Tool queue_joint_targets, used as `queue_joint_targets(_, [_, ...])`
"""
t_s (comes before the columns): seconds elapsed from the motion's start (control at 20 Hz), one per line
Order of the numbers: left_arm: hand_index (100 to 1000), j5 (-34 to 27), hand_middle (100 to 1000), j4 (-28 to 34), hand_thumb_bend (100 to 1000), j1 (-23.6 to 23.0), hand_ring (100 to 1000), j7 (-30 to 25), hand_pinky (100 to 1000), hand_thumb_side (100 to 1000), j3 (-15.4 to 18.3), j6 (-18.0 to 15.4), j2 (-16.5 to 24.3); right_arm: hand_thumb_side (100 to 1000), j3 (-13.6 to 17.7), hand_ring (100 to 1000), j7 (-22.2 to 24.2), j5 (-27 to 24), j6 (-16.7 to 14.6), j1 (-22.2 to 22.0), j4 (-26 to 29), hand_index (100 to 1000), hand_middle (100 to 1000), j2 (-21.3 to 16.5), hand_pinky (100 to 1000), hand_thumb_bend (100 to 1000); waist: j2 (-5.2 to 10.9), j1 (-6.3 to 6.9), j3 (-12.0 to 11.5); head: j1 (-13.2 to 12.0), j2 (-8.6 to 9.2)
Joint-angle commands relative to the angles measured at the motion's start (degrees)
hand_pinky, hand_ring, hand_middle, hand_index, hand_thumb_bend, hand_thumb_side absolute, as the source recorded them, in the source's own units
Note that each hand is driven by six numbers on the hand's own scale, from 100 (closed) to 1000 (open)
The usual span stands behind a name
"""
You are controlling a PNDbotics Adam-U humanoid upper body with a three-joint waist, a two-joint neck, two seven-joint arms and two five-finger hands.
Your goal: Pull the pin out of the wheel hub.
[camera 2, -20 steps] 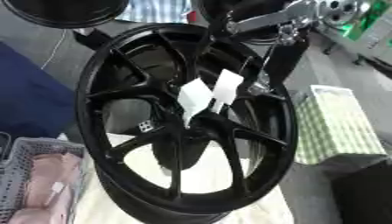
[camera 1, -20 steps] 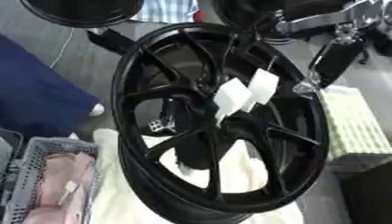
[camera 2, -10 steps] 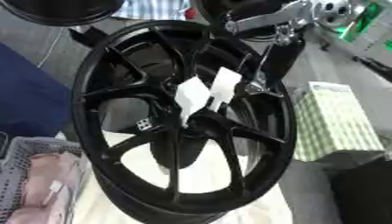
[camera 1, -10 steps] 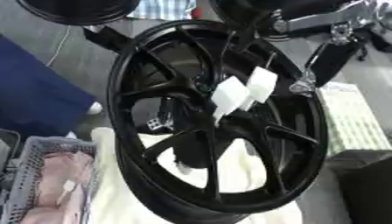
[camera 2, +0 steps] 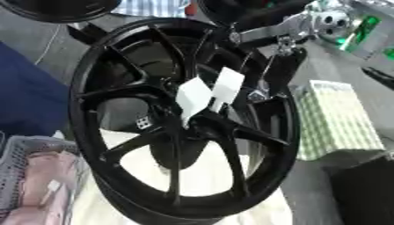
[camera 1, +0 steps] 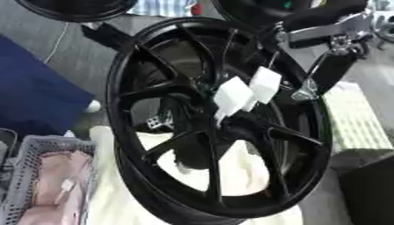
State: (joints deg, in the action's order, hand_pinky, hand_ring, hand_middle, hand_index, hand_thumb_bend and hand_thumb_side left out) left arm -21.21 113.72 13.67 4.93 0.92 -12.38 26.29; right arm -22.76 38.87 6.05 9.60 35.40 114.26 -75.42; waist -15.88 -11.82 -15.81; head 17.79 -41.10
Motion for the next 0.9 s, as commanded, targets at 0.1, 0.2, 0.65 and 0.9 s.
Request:
queue_joint_targets(0.1, [846, 0.25, 650, 0.87, 107, 0.66, 688, 0.15, 743, 675, 0.19, -0.10, 1.46, 100, 1.62, 995, -0.29, -0.65, -0.68, -0.42, 0.33, 923, 922, -2.97, 935, 370, 0.70, 0.44, -0.12, 0.37, 0.78])
queue_joint_targets(0.2, [846, 0.25, 650, 0.87, 107, 0.67, 688, 0.15, 743, 675, 0.18, -0.09, 1.45, 100, 1.73, 995, -0.41, -0.69, -0.81, -0.66, 0.33, 923, 922, -3.10, 935, 370, 0.68, 0.43, -0.15, 0.40, 0.80])
queue_joint_targets(0.65, [846, -0.04, 650, 0.87, 108, 0.78, 687, 0.07, 744, 675, 0.24, -0.14, 1.37, 100, 1.30, 993, -1.14, 0.62, -1.17, -0.85, 0.33, 919, 922, -2.92, 935, 357, 0.06, 0.59, -0.51, 0.61, 1.93])
queue_joint_targets(0.9, [846, 0.00, 649, 0.87, 107, 0.86, 686, -0.01, 744, 675, 0.19, -0.14, 1.26, 100, 1.19, 992, -1.49, 1.15, -1.31, -1.52, 0.33, 915, 920, -3.06, 934, 356, -0.39, 0.65, -0.67, 0.46, 2.89])
